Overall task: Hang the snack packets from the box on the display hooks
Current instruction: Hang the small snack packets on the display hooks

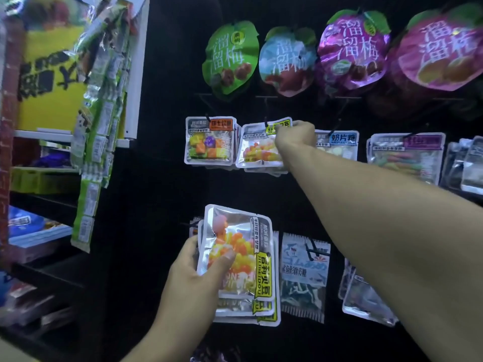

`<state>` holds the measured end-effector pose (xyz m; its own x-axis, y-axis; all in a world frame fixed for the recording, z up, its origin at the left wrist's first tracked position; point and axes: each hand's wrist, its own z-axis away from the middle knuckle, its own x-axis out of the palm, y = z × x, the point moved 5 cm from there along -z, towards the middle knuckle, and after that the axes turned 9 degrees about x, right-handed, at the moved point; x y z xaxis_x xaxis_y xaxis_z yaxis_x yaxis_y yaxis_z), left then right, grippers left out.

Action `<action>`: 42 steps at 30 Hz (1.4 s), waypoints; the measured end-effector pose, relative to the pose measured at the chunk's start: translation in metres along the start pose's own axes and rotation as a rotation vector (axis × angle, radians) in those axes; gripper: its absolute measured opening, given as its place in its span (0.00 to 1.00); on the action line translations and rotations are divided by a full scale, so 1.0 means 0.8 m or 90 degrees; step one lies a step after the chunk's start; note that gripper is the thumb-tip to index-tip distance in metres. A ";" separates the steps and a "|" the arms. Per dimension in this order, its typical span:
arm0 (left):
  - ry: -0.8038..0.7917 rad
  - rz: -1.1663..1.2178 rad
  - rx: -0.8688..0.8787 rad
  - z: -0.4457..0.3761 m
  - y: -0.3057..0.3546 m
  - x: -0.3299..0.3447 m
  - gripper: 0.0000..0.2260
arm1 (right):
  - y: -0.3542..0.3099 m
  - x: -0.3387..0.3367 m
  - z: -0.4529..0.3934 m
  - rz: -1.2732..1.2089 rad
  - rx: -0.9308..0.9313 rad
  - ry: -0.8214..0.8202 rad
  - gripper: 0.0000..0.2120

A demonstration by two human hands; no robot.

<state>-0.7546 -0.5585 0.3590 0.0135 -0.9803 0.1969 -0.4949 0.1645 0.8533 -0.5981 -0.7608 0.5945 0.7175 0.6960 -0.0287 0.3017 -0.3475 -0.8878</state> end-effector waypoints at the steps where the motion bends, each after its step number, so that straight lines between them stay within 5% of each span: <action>1: 0.000 0.002 0.000 0.000 -0.003 0.001 0.10 | 0.004 0.002 -0.004 0.016 0.002 0.007 0.11; 4: -0.011 0.002 0.004 0.001 -0.011 0.001 0.08 | 0.016 0.007 -0.010 0.056 0.016 0.012 0.04; 9: 0.002 -0.021 -0.008 0.002 -0.019 -0.011 0.07 | 0.030 0.004 -0.006 0.100 0.001 0.063 0.20; 12: 0.020 -0.006 -0.023 0.008 -0.019 -0.013 0.07 | 0.032 -0.015 0.015 0.107 -0.081 0.054 0.19; 15: 0.027 0.036 -0.033 0.025 -0.019 -0.009 0.07 | 0.053 -0.032 0.074 0.056 -0.101 -0.081 0.14; 20: 0.105 0.065 -0.049 0.066 -0.020 0.012 0.10 | 0.125 -0.093 0.226 0.021 0.041 -0.370 0.20; 30: 0.241 0.034 -0.013 0.109 -0.008 0.048 0.14 | 0.215 -0.192 0.333 -0.015 0.262 -0.451 0.30; 37: 0.214 0.122 -0.077 0.117 -0.010 0.057 0.05 | 0.223 -0.218 0.307 -0.082 0.354 -0.433 0.16; 42: 0.211 0.084 -0.075 0.116 -0.016 0.046 0.09 | 0.216 -0.231 0.259 -0.182 0.335 -0.242 0.06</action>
<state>-0.8281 -0.6066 0.3106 0.2462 -0.8646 0.4381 -0.4080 0.3176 0.8560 -0.8091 -0.8191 0.3513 0.3581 0.9189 0.1657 0.0328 0.1650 -0.9857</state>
